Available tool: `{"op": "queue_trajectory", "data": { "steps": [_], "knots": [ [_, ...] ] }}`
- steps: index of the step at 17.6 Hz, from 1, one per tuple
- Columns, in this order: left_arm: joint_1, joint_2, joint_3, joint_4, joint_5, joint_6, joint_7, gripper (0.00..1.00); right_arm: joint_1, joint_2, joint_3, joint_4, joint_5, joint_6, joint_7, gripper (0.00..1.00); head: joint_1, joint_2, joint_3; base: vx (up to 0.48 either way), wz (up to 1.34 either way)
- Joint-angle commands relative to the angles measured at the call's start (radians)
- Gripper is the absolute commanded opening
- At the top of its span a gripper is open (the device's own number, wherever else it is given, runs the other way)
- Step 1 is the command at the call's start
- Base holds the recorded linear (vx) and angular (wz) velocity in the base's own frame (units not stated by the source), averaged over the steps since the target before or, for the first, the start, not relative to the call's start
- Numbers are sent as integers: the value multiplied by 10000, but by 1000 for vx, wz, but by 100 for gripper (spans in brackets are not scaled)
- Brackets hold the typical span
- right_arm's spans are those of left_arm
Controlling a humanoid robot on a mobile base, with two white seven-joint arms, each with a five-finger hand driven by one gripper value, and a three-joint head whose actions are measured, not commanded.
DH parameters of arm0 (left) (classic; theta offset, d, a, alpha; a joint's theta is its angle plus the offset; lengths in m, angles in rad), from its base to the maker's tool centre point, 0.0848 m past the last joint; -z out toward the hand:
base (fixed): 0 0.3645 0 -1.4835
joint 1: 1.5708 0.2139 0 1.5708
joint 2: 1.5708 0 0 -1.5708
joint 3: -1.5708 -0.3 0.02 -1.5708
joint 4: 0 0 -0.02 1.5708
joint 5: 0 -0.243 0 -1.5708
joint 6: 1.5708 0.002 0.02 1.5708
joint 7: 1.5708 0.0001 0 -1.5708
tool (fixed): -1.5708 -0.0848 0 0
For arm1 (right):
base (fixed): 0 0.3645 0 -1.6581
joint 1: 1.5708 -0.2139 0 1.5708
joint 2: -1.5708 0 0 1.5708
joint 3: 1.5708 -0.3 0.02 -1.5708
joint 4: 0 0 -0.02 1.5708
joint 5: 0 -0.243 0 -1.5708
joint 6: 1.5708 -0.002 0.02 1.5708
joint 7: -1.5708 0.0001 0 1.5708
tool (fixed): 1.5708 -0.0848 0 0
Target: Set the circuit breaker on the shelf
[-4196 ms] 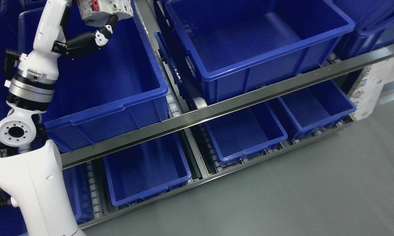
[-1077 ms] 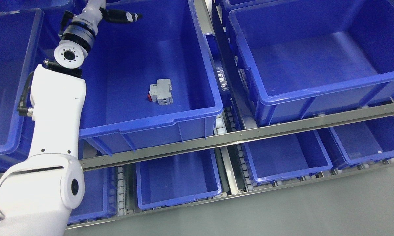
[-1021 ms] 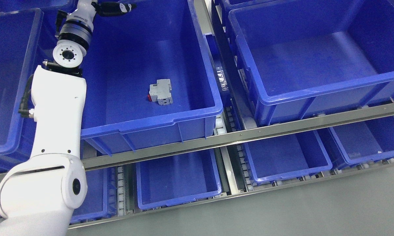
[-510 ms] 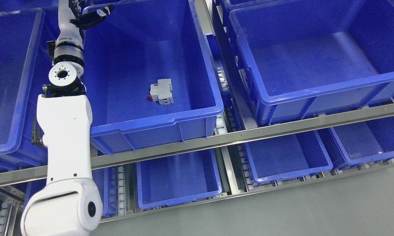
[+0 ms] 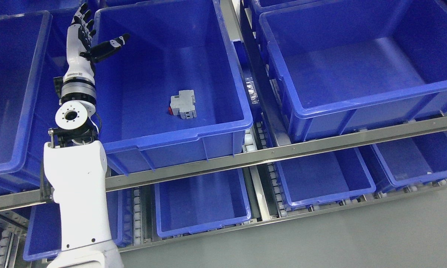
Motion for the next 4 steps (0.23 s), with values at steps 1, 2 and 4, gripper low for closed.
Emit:
{"op": "queue_trajectory", "data": {
  "steps": [1,2,4],
  "knots": [
    [389,62,-131,-2050,50,37,-11,100,4,-175,0,0,0,-7,4,100,0,0,0,-76,-43],
    [389,62,-131,-2050,50,37,-11,100,4,-175,0,-15,0,-7,4,100,0,0,0,-76,-43],
    [389,62,-131,-2065,50,37,-11,100,4,-175,0,0,0,-7,4,100,0,0,0,-115,-113]
  ]
}}
